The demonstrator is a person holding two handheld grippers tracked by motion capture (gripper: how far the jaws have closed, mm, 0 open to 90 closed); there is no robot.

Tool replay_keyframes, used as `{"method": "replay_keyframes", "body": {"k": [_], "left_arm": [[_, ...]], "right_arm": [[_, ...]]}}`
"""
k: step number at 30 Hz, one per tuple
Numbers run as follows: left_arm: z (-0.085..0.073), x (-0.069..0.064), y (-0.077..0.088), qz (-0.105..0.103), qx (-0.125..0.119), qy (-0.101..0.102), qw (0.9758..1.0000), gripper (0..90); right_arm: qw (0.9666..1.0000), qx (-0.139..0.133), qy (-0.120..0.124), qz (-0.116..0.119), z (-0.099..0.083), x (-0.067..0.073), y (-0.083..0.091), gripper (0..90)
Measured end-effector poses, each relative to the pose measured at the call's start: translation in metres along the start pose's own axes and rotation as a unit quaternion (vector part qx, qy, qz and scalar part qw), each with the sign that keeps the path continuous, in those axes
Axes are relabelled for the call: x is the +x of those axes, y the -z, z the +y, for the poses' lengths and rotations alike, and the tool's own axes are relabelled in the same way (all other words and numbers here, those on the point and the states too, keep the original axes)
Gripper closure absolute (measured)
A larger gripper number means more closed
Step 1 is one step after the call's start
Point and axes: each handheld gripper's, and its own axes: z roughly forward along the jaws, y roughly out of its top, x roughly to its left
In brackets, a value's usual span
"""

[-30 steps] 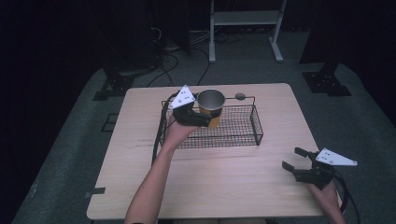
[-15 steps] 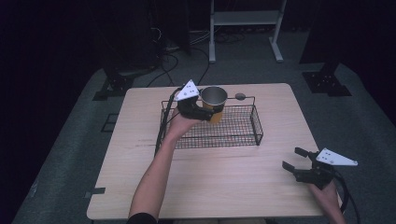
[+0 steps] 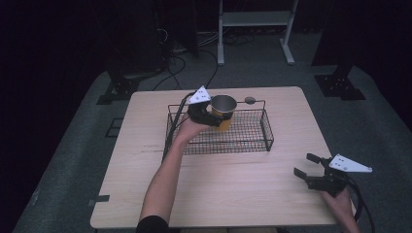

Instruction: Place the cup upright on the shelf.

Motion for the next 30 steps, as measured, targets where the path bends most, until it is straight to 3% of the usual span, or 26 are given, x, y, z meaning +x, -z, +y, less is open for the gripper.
{"method": "replay_keyframes", "body": {"k": [18,22,30], "left_arm": [[-0.018,0.010,-0.010,-0.021,0.041,0.009,0.9989,12.7],[-0.022,0.010,-0.014,-0.024,0.066,0.000,0.9975,12.7],[-0.026,0.012,-0.017,-0.036,0.088,-0.001,0.9955,12.6]], "right_arm": [[1.0000,0.000,0.002,0.002,0.000,0.000,0.000,14.0],[1.0000,0.000,0.001,0.002,0.000,0.000,0.000,14.0],[1.0000,0.000,0.001,0.002,0.000,0.000,0.000,14.0]]}}
